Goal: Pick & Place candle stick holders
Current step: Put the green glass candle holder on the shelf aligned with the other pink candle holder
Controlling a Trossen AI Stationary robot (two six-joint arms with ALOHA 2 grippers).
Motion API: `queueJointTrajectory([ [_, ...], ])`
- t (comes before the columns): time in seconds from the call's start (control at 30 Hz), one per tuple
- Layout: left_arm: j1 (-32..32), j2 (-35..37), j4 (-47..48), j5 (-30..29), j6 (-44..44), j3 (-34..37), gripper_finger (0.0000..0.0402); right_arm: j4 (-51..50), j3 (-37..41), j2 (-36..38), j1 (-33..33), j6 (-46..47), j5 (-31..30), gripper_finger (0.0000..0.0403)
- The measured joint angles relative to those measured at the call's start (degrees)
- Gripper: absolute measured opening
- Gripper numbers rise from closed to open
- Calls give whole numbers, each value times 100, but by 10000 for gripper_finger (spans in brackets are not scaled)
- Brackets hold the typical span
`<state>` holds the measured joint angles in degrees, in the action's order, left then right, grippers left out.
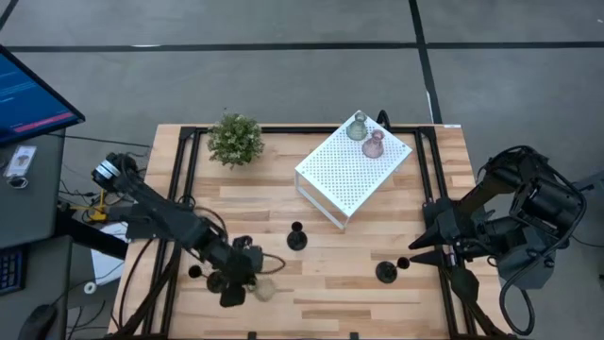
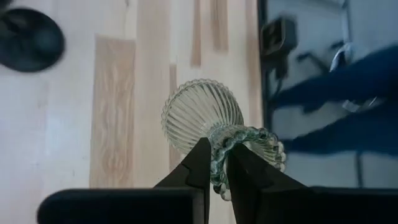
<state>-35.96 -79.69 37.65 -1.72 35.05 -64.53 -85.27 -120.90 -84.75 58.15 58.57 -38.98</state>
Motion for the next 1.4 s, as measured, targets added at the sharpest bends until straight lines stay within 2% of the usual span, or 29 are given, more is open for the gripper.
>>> queueJointTrajectory([
  [0.13,129,567,-235,-140,384,-2,29,0,-2,0,0,-1,-2,115],
  [0.27,238,1173,-380,-577,655,-28,29,0,0,0,0,-20,-4,115],
  [0.4,414,1583,-425,-1091,694,-381,29,-1,-1,0,0,-55,-5,115],
  [0.6,1023,1634,-425,-1699,-187,-1223,29,-80,-1,0,-4,-59,-4,115],
  [0.8,2279,1290,-428,-1908,-998,-2013,29,-274,-2,0,-90,-57,-7,115],
  [0.9,2924,1022,-433,-1797,-1057,-2310,29,-387,-2,0,-177,-55,-7,115],
  [1.03,3663,500,-437,-1159,-930,-2589,29,-477,-2,0,-293,-58,2,115],
  [1.23,4111,-377,-397,-369,-927,-2759,29,-476,-2,1,-299,-48,163,115],
  [1.4,4269,-825,-295,-224,-852,-2769,29,-476,-2,0,-256,-153,187,115],
])
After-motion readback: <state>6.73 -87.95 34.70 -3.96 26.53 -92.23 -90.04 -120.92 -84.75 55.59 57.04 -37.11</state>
